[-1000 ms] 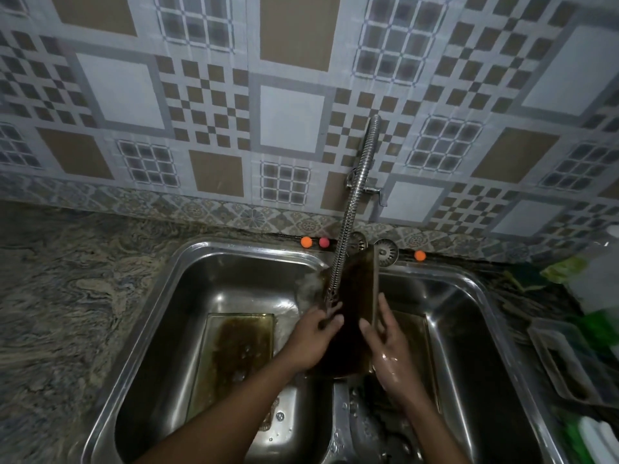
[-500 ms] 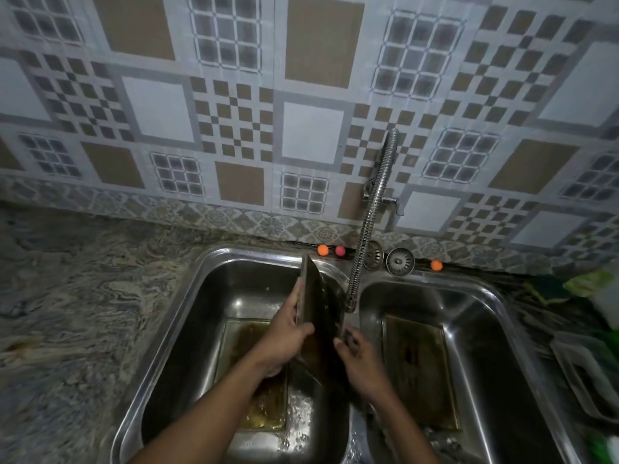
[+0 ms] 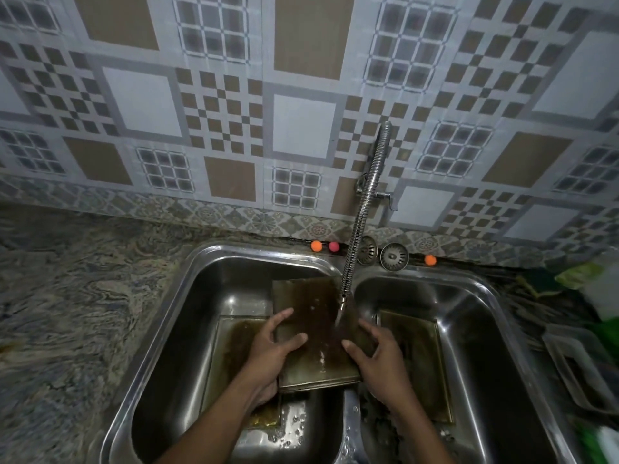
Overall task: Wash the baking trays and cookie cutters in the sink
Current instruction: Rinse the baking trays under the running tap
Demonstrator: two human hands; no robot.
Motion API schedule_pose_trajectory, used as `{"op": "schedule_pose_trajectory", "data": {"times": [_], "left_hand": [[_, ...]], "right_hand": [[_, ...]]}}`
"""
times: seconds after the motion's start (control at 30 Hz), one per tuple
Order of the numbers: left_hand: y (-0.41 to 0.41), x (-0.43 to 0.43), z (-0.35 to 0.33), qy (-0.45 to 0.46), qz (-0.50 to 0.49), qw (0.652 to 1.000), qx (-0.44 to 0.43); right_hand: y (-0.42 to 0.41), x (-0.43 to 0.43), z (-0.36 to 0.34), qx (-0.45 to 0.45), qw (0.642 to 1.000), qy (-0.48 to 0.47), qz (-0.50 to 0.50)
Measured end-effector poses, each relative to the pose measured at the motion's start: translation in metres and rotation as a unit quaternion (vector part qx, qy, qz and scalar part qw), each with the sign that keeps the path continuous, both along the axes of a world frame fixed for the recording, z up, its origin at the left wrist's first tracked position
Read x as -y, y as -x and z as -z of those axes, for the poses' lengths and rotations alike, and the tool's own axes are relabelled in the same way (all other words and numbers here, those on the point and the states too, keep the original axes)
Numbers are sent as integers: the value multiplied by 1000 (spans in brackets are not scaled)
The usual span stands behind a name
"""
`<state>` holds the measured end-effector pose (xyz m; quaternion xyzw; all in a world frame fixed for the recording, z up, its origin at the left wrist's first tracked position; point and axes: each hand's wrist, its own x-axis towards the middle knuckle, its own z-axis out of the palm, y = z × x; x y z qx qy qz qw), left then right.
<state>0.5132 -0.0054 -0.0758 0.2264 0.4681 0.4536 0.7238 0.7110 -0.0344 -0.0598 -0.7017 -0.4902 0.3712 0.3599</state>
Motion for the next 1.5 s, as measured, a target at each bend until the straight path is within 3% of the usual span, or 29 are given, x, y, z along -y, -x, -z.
{"op": "schedule_pose_trajectory", "data": {"times": [0.13, 0.2, 0.27, 0.37, 0.57, 0.63, 0.73, 0.8, 0.93, 0.97, 1.03, 1.13, 1.23, 1.3, 1.37, 1.43, 1.5], "left_hand": [[-22, 5, 6, 25, 42, 999, 5], [-40, 4, 8, 19, 71, 997, 0], [-57, 2, 10, -2, 101, 995, -18], [-75, 1, 7, -39, 148, 988, -27], [-72, 2, 7, -78, 218, 972, -42], [-64, 0, 5, -92, 204, 974, -32], [-43, -6, 10, -140, 201, 967, -75], [-32, -5, 11, -129, 209, 967, -65], [-38, 4, 14, -137, 229, 962, -64], [-41, 4, 15, -136, 220, 964, -54], [-46, -3, 13, -135, 181, 972, -68], [-42, -17, 8, -137, 87, 980, -112], [-39, -24, 6, -113, 47, 984, -128], [-45, -26, 9, -108, 53, 980, -156], [-57, -28, 7, -106, 56, 979, -164], [-68, -31, -3, -100, 25, 983, -149], [-72, -37, -11, -71, -35, 987, -139]], "right_hand": [[-10, 22, -14, 211, 976, 15, -51], [-20, 28, -18, 382, 919, 59, -81], [-28, 30, -23, 452, 875, 104, -140], [-42, 20, -23, 400, 885, 140, -191], [-55, -48, -2, 413, 899, 138, -57], [-33, -61, -1, 414, 897, 66, -139], [-8, -51, -2, 309, 890, -16, -335], [-22, -53, 7, 316, 901, -26, -296], [-30, -77, 8, 412, 895, 109, -133], [-21, -80, 6, 406, 900, 83, -138], [3, -78, 3, 359, 901, 26, -241], [23, -50, -2, 336, 869, -30, -363], [2, -32, 1, 319, 894, -43, -312], [-16, -37, 4, 338, 920, 50, -193], [-9, -43, 2, 340, 924, 122, -124], [19, -37, -7, 318, 930, 66, -172], [41, -18, -14, 324, 913, -10, -248]]}}
